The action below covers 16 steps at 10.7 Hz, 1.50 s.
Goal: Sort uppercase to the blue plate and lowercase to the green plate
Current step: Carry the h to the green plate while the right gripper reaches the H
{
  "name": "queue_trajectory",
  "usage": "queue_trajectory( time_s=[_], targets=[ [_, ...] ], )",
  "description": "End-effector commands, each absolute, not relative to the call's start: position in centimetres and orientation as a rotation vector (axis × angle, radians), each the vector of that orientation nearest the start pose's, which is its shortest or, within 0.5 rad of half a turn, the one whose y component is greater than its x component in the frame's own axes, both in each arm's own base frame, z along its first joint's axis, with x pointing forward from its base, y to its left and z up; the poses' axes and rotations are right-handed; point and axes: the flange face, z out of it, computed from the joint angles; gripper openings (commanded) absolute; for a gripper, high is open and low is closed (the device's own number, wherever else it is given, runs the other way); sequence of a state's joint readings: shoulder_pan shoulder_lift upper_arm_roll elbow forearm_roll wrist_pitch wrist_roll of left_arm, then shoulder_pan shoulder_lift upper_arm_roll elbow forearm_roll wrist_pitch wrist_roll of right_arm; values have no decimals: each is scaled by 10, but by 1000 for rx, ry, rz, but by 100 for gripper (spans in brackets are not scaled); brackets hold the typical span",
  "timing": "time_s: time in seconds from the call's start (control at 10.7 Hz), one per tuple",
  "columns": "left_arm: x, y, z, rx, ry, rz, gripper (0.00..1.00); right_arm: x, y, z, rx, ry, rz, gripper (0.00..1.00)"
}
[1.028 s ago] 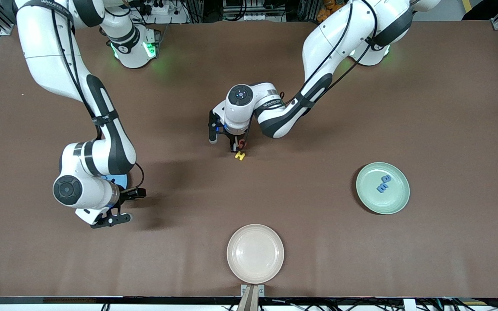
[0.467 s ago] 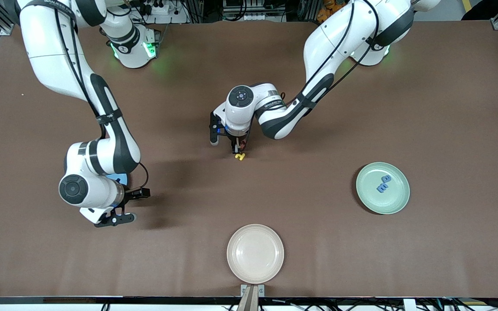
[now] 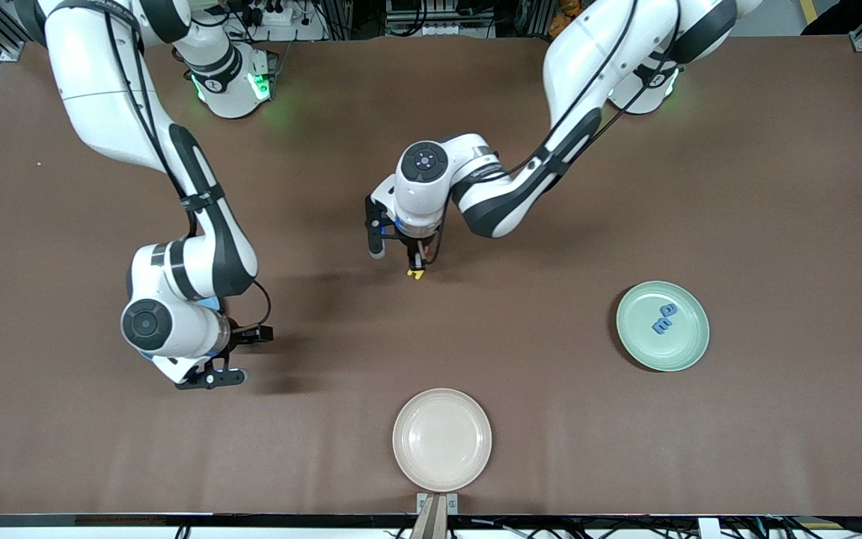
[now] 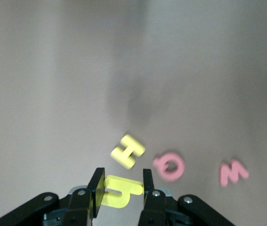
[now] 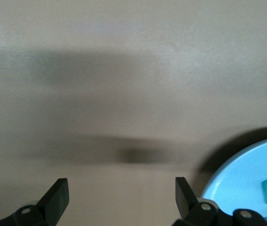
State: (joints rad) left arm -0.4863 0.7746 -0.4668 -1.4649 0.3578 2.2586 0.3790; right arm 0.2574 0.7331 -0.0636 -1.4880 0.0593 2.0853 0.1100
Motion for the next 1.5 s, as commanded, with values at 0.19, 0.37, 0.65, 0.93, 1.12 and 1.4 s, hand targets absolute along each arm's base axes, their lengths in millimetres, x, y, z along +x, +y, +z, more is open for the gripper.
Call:
queue_trajectory(
  time_s=[0.19, 0.37, 0.65, 0.93, 1.12, 1.4],
  targets=[
    [560, -428, 339, -2581, 1807, -23, 9, 661, 228, 236, -3141, 158, 235, 100],
    [595, -363, 357, -2649, 1658, 28, 9, 647, 270, 238, -3116, 301, 242, 100],
    [632, -267, 350, -2752, 1459, 141, 9, 623, 324, 239, -3105, 483, 229, 100],
    [642, -194, 318, -2821, 1318, 269, 9, 594, 383, 240, -3015, 683, 243, 100],
    [656, -129, 286, -2884, 1193, 338, 6, 572, 420, 237, -2975, 834, 215, 100],
    [661, -86, 255, -2919, 1091, 389, 10, 542, 455, 226, -2962, 947, 223, 100]
  ],
)
